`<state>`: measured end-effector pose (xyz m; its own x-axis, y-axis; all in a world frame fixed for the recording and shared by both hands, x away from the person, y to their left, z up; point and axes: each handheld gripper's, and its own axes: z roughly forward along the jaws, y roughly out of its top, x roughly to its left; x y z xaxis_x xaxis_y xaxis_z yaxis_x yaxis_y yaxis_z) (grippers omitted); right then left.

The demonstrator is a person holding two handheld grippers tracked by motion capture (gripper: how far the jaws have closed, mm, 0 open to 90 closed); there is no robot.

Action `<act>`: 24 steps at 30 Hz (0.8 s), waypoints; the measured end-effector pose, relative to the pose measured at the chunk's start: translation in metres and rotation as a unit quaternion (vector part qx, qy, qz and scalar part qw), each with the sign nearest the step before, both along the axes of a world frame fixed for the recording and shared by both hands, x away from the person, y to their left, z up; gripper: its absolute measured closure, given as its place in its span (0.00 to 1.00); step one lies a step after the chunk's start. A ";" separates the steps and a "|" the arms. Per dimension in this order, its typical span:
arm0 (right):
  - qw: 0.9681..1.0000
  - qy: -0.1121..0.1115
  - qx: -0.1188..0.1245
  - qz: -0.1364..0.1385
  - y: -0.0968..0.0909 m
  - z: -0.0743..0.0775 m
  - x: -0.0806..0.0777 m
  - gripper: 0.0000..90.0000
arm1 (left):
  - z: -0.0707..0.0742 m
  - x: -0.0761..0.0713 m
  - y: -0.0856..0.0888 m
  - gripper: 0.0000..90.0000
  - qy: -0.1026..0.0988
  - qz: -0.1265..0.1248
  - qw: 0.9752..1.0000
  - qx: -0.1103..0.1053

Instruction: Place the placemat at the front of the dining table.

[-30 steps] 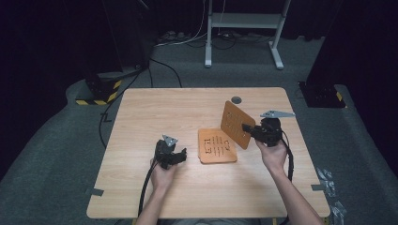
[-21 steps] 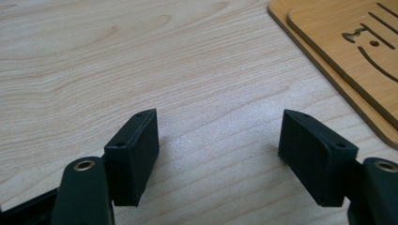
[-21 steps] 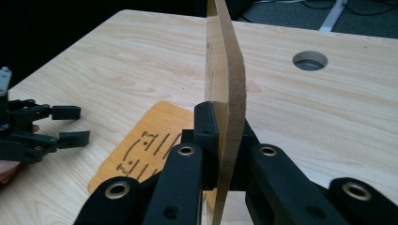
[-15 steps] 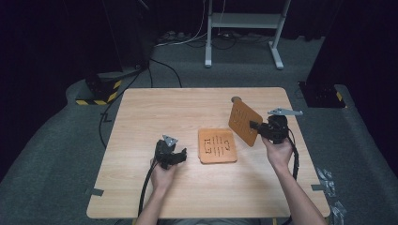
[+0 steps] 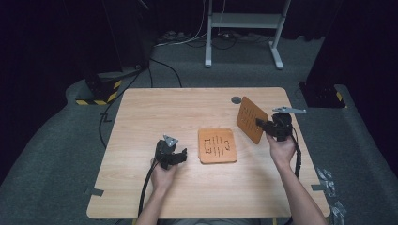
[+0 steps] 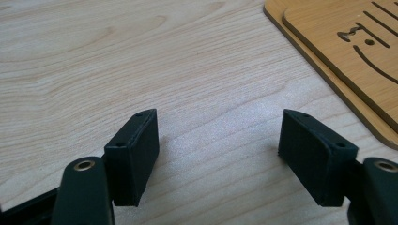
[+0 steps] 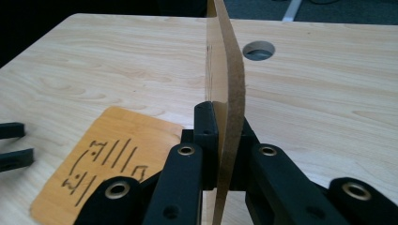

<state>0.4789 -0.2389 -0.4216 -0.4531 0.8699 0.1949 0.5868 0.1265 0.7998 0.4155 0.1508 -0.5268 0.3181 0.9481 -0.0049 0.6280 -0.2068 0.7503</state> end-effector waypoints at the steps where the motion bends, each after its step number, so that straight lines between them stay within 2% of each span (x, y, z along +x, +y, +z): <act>1: 1.000 0.002 0.000 -0.005 -0.001 -0.001 0.001 0.96 | 0.000 0.000 0.000 0.32 0.000 0.000 1.000 0.000; 10: 0.999 0.010 0.000 -0.038 -0.007 -0.012 0.013 0.96 | 0.000 0.000 0.000 0.32 0.000 0.000 1.000 0.000; 13: 0.999 0.005 -0.004 -0.054 -0.009 -0.015 0.017 0.96 | 0.000 0.000 0.000 0.32 0.000 0.000 1.000 0.000; 24: 0.997 -0.007 -0.013 -0.081 -0.008 -0.023 0.025 0.96 | 0.000 0.000 0.000 0.32 0.000 0.000 1.000 0.000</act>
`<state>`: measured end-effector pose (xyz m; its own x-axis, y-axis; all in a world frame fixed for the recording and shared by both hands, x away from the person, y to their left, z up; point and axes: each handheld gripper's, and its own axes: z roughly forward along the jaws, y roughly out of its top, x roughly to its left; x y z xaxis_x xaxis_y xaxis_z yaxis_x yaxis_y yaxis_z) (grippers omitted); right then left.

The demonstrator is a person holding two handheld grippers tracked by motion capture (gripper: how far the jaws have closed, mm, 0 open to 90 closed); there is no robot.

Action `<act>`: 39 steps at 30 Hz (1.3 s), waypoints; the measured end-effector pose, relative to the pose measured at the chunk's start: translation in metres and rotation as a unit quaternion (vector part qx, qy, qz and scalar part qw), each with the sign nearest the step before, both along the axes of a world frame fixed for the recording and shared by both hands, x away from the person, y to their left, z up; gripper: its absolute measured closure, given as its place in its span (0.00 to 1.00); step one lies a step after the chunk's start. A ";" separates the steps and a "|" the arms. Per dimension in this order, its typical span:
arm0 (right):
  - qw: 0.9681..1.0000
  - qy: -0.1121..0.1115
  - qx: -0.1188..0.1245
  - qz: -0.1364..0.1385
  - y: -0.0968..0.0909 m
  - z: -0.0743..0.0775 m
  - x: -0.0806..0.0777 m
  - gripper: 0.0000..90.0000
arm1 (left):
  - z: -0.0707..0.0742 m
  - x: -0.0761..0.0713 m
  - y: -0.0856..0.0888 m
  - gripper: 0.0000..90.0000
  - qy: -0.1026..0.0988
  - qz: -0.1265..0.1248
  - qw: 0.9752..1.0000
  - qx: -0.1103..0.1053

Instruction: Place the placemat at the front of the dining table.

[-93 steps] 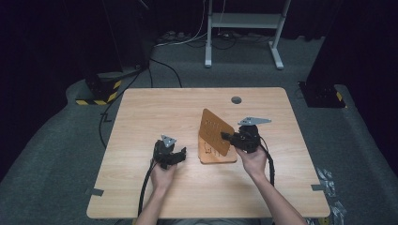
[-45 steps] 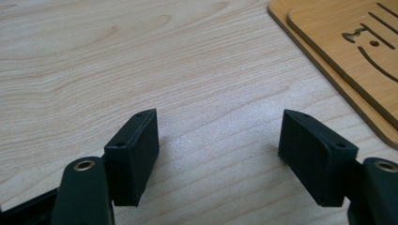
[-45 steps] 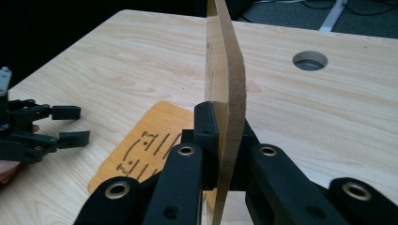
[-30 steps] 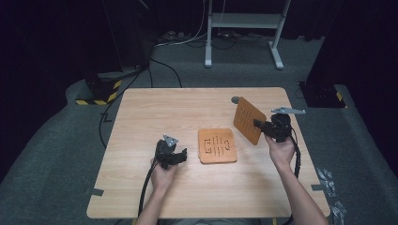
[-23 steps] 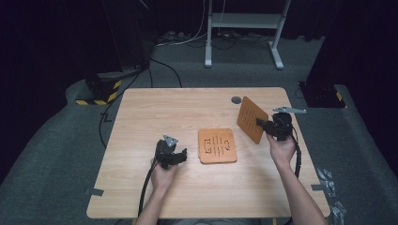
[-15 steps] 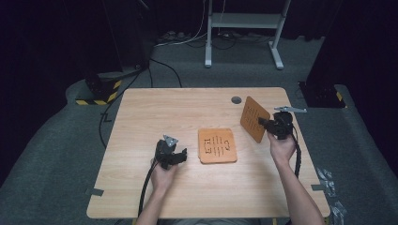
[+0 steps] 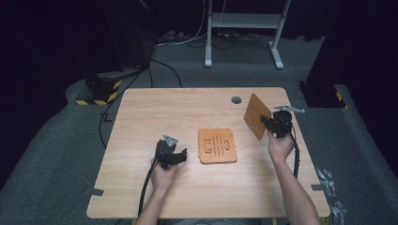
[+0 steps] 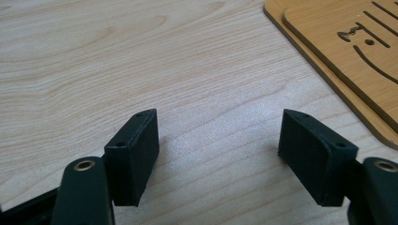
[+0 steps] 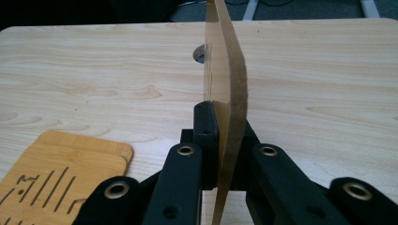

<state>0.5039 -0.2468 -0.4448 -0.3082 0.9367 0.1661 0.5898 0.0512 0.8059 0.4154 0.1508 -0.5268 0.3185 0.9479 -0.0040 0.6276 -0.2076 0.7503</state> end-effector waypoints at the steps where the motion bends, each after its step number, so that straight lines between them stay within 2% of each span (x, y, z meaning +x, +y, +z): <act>1: 1.000 0.002 -0.001 -0.004 0.001 -0.002 0.001 0.95 | 0.000 0.000 0.000 0.33 0.000 0.000 1.000 0.000; 7: 1.000 0.011 -0.023 -0.011 0.005 -0.012 0.006 0.93 | 0.000 0.000 0.000 0.33 0.000 0.000 1.000 0.001; 10: 1.000 0.014 -0.023 -0.014 0.005 -0.014 0.007 0.92 | 0.000 0.000 0.000 0.32 0.000 0.000 1.000 0.001; 19: 0.997 0.025 -0.046 -0.047 0.001 -0.023 0.014 0.79 | 0.000 0.000 0.000 0.33 0.000 0.000 1.000 0.001; 21: 0.997 0.031 -0.040 -0.054 -0.001 -0.023 0.014 0.79 | 0.000 0.000 0.000 0.33 0.000 0.000 1.000 0.001; 22: 0.997 0.026 -0.046 -0.052 -0.002 -0.024 0.015 0.79 | 0.000 0.000 0.000 0.33 0.000 0.000 1.000 0.001; 27: 0.996 0.038 -0.040 -0.068 -0.006 -0.026 0.017 0.74 | 0.000 0.000 0.000 0.33 0.000 0.000 1.000 0.000; 36: 0.995 0.047 -0.057 -0.075 -0.007 -0.031 0.019 0.65 | 0.000 -0.001 0.000 0.33 0.000 -0.002 1.000 0.000; 39: 0.994 0.057 -0.045 -0.080 -0.009 -0.032 0.021 0.60 | 0.000 -0.001 -0.001 0.33 0.000 0.000 1.000 -0.002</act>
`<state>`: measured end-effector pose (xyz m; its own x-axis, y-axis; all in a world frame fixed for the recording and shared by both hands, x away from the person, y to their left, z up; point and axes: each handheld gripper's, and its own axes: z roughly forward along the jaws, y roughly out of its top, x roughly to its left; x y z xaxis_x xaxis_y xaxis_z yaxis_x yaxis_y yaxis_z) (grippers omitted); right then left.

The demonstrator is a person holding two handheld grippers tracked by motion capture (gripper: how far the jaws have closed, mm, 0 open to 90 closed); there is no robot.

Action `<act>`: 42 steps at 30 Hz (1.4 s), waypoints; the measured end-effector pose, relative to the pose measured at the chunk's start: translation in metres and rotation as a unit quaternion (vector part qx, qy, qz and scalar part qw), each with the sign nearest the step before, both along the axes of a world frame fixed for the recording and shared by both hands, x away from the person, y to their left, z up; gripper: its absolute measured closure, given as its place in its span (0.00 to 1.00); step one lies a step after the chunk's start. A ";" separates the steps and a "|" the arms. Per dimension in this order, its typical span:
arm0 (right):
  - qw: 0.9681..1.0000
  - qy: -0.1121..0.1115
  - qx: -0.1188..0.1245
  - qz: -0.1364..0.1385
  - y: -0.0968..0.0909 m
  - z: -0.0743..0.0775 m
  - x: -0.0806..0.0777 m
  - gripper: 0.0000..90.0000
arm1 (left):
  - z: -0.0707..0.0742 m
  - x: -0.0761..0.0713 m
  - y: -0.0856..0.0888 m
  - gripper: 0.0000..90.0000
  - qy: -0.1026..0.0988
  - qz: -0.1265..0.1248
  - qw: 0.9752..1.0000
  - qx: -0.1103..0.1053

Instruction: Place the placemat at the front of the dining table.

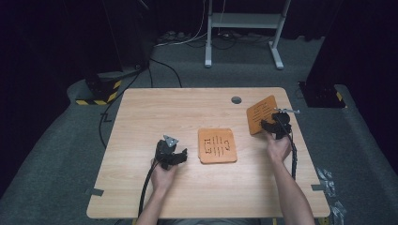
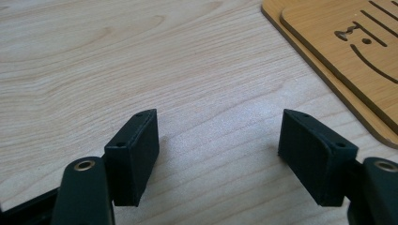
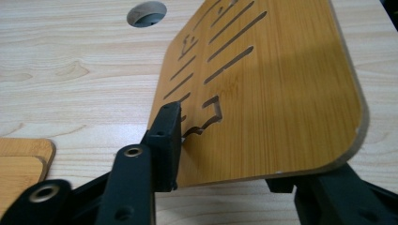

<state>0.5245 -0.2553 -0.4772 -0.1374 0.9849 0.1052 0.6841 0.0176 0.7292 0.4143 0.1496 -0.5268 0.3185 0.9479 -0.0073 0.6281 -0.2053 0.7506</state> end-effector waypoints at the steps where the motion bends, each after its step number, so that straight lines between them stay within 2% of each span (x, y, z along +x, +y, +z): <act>1: 1.000 0.000 0.000 -0.005 0.000 -0.001 0.000 0.59 | 0.000 0.000 0.000 0.33 0.000 0.000 1.000 0.000; 3: 1.000 0.007 0.001 -0.009 0.000 -0.001 0.001 0.55 | 0.000 0.000 0.000 0.32 0.000 0.000 1.000 0.000; 5: 1.000 0.009 -0.009 -0.012 0.000 -0.003 0.002 0.49 | 0.000 0.000 0.000 0.33 0.000 0.000 1.000 0.000; 8: 0.999 0.026 0.006 -0.018 -0.001 -0.005 0.003 0.42 | 0.000 0.000 0.000 0.33 0.000 0.000 1.000 0.000; 10: 0.999 0.026 0.011 -0.021 -0.002 -0.007 0.004 0.41 | 0.000 0.000 0.000 0.33 0.000 0.000 1.000 0.000; 17: 0.999 0.032 0.005 -0.023 -0.002 -0.007 0.004 0.33 | 0.000 0.000 0.000 0.33 0.000 0.000 1.000 0.000; 21: 0.999 0.031 -0.014 -0.029 -0.001 -0.008 0.004 0.27 | 0.000 0.000 0.000 0.33 0.000 0.000 1.000 0.000; 23: 0.999 0.030 -0.021 -0.027 -0.001 -0.007 0.003 0.27 | 0.000 0.000 0.000 0.33 0.000 0.000 1.000 0.000; 30: 1.000 0.024 -0.018 -0.010 0.001 -0.005 0.001 0.26 | 0.000 0.000 0.000 0.32 0.000 0.000 1.000 0.000; 31: 1.000 0.017 -0.021 -0.007 0.002 -0.006 0.001 0.26 | 0.000 0.000 0.000 0.32 0.000 0.000 1.000 0.000; 34: 1.000 0.019 -0.012 -0.002 0.003 -0.005 -0.001 0.26 | 0.000 0.000 0.000 0.32 0.000 0.000 1.000 0.000; 42: 1.000 0.003 -0.004 0.016 0.003 -0.001 -0.008 0.26 | 0.000 0.000 0.000 0.32 0.000 0.000 1.000 0.000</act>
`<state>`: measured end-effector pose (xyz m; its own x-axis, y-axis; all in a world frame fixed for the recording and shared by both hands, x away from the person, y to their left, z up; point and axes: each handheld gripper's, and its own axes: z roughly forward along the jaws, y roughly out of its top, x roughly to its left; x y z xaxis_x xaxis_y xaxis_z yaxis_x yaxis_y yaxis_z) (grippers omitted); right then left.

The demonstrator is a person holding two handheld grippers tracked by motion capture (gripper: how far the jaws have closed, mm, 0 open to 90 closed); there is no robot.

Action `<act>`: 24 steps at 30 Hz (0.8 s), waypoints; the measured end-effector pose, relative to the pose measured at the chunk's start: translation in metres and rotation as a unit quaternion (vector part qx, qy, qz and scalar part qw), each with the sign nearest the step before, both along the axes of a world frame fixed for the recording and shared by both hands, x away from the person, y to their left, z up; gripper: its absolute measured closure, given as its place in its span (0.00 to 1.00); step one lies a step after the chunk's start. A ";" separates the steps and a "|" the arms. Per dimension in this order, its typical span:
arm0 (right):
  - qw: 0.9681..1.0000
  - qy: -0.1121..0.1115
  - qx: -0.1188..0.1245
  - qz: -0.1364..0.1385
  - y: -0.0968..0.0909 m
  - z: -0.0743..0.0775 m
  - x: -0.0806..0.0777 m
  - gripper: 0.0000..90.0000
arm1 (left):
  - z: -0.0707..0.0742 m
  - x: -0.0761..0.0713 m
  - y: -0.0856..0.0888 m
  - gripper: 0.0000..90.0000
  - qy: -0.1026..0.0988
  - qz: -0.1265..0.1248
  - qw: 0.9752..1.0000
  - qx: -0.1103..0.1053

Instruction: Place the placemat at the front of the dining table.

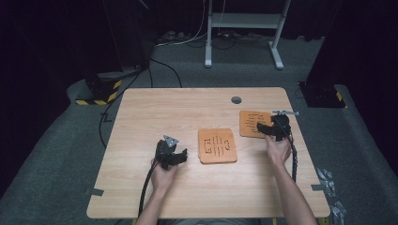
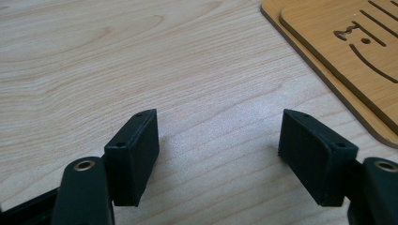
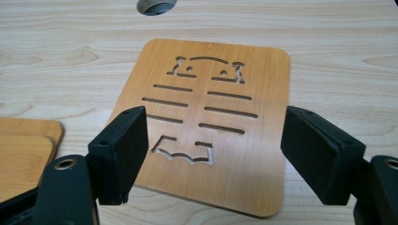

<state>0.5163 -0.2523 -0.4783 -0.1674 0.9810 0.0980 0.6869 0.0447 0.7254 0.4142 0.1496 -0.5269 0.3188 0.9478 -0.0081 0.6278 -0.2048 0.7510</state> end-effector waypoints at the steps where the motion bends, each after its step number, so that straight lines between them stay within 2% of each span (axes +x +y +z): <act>1: 1.000 0.000 0.001 0.004 0.000 0.001 -0.001 0.26 | 0.000 0.000 0.000 0.32 0.000 0.000 1.000 0.000; 6: 1.000 0.002 0.004 0.016 0.001 0.003 -0.007 0.28 | 0.000 0.000 0.000 0.32 0.000 0.000 1.000 0.000; 16: 0.998 -0.017 0.033 0.041 0.003 0.007 -0.020 0.32 | 0.000 0.000 0.000 0.32 0.000 0.000 1.000 0.000; 24: 0.997 -0.028 0.041 0.056 0.003 0.010 -0.029 0.32 | 0.000 0.000 0.000 0.32 0.000 0.000 1.000 0.000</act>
<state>0.4869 -0.2496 -0.4687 -0.2821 0.9451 0.1649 0.6390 0.0569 0.7671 0.4142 0.1496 -0.5268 0.3188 0.9478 -0.0078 0.6283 -0.2051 0.7504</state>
